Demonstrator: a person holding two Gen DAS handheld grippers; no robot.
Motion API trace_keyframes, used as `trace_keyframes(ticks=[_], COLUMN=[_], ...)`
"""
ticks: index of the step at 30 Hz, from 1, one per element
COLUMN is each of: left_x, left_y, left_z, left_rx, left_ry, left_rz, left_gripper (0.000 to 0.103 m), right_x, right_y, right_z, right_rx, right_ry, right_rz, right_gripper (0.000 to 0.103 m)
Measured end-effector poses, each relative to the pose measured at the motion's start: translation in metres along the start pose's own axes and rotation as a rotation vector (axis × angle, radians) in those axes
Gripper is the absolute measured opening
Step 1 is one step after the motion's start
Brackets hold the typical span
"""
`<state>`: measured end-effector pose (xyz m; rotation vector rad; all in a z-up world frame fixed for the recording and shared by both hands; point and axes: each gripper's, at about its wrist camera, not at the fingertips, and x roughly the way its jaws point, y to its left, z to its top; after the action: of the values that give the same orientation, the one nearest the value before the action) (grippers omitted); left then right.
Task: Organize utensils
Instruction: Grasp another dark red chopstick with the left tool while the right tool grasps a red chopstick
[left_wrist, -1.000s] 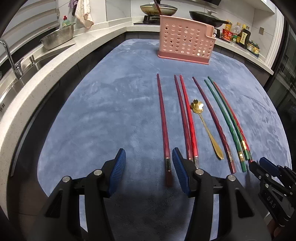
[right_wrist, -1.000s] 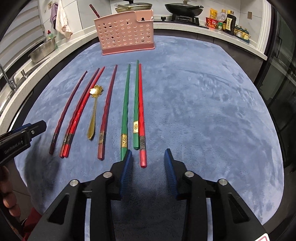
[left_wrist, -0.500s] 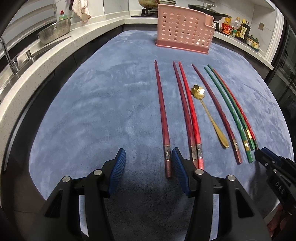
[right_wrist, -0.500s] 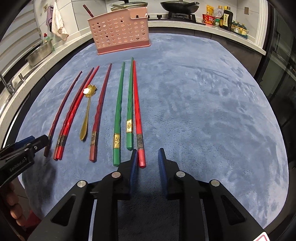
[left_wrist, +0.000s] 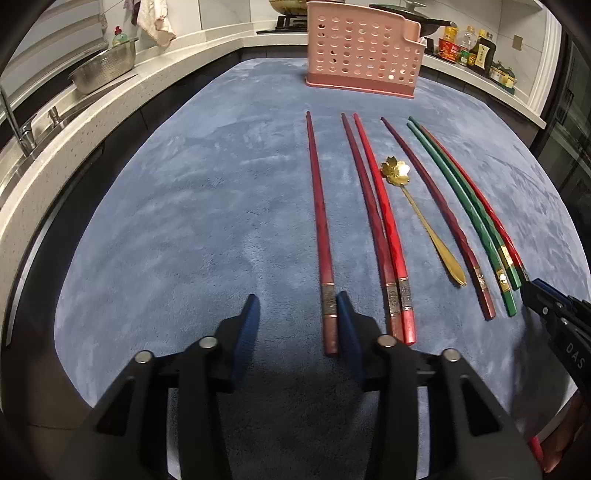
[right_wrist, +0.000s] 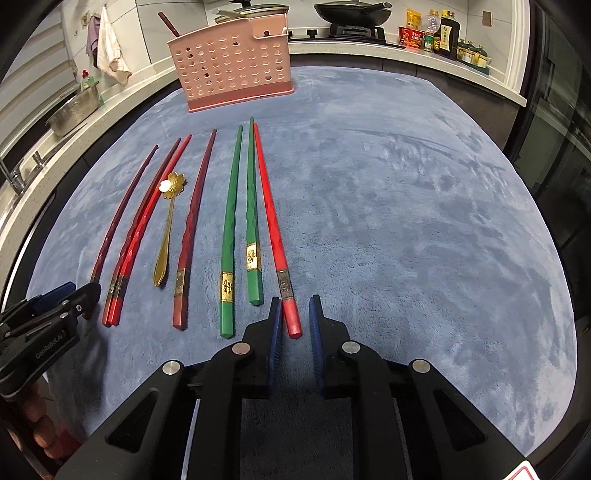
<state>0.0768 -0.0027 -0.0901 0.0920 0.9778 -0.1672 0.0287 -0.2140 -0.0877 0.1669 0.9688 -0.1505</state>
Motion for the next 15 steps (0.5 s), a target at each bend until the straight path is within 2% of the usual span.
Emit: trace_keyframes(ticks=[4,6,9,15], left_x=[-0.0008,-0.0011,-0.0019,-0.0034], left_y=[0.0023,0.0032,0.0033,0.004], left_z=[0.0003,0.0003,-0.0001,-0.0001], left_rx=[-0.005,-0.008,-0.01,-0.011], left_ry=[-0.001,-0.001,-0.002,0.003], left_rz=[-0.007,-0.014,-0.021,-0.032], left_gripper=[0.026,0.017,0.01,0.007], right_x=[0.0005,0.0008,0.0001,-0.0037], right_y=[0.0011,0.0011,0.0004,-0.0015], right_z=[0.0006,0.001,0.0015,0.0008], right_rx=[-0.001,0.0,0.004,0.013], right_ry=[-0.001,-0.001,0.001,-0.001], right_rz=[0.0,0.003,0.009,0.019], right_gripper=[0.014,0.013,0.01,0.009])
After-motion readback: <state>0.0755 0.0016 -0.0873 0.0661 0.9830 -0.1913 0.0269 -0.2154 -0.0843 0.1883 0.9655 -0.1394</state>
